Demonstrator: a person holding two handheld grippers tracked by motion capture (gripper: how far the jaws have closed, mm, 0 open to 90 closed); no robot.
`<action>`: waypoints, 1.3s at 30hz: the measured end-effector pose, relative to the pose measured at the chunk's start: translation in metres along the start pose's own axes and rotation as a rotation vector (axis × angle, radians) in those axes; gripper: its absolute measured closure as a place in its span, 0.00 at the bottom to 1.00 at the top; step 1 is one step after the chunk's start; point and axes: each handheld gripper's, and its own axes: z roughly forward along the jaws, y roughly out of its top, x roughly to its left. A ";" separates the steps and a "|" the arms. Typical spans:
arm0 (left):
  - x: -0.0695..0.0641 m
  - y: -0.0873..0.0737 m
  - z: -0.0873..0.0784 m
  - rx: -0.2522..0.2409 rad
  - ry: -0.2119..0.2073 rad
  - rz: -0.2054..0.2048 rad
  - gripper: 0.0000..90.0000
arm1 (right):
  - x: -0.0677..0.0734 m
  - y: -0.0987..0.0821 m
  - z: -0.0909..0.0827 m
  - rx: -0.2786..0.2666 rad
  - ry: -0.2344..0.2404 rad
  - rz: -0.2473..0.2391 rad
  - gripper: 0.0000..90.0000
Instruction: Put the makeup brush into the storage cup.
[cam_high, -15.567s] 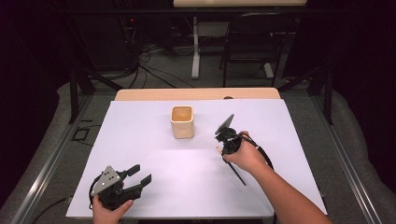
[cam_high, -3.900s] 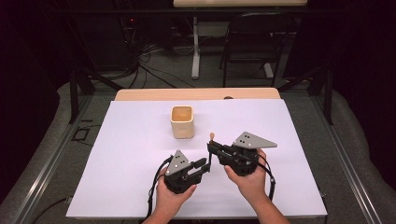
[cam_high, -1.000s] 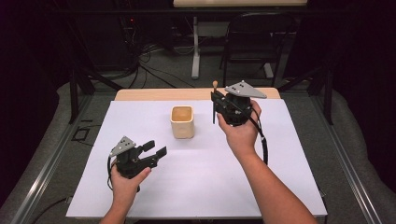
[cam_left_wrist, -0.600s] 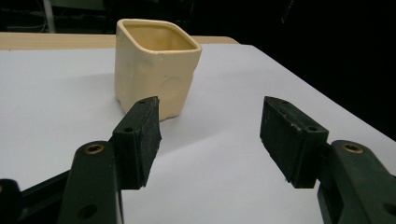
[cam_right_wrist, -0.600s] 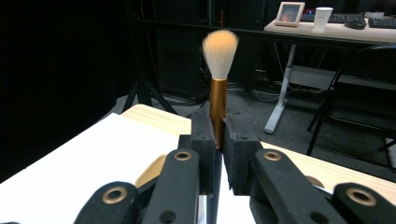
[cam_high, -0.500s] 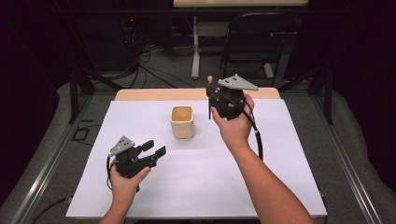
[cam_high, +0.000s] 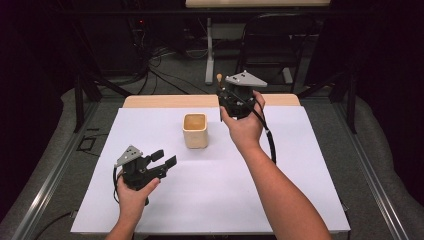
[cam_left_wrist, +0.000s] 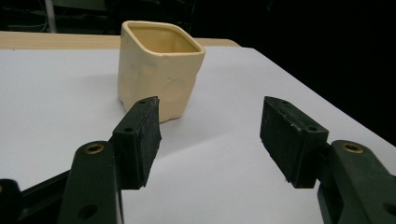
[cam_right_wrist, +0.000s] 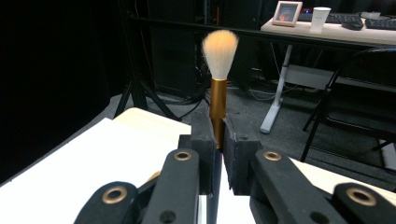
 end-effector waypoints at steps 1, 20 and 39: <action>0.000 0.000 0.000 -0.003 0.003 -0.002 0.42 | 0.000 0.001 0.001 -0.002 0.000 0.003 0.93; 0.002 0.000 0.000 -0.008 0.014 -0.005 0.42 | 0.011 0.016 0.018 -0.006 0.000 -0.002 0.93; 0.005 -0.001 0.000 -0.007 0.019 -0.005 0.42 | 0.023 0.019 0.034 -0.005 0.010 0.010 0.93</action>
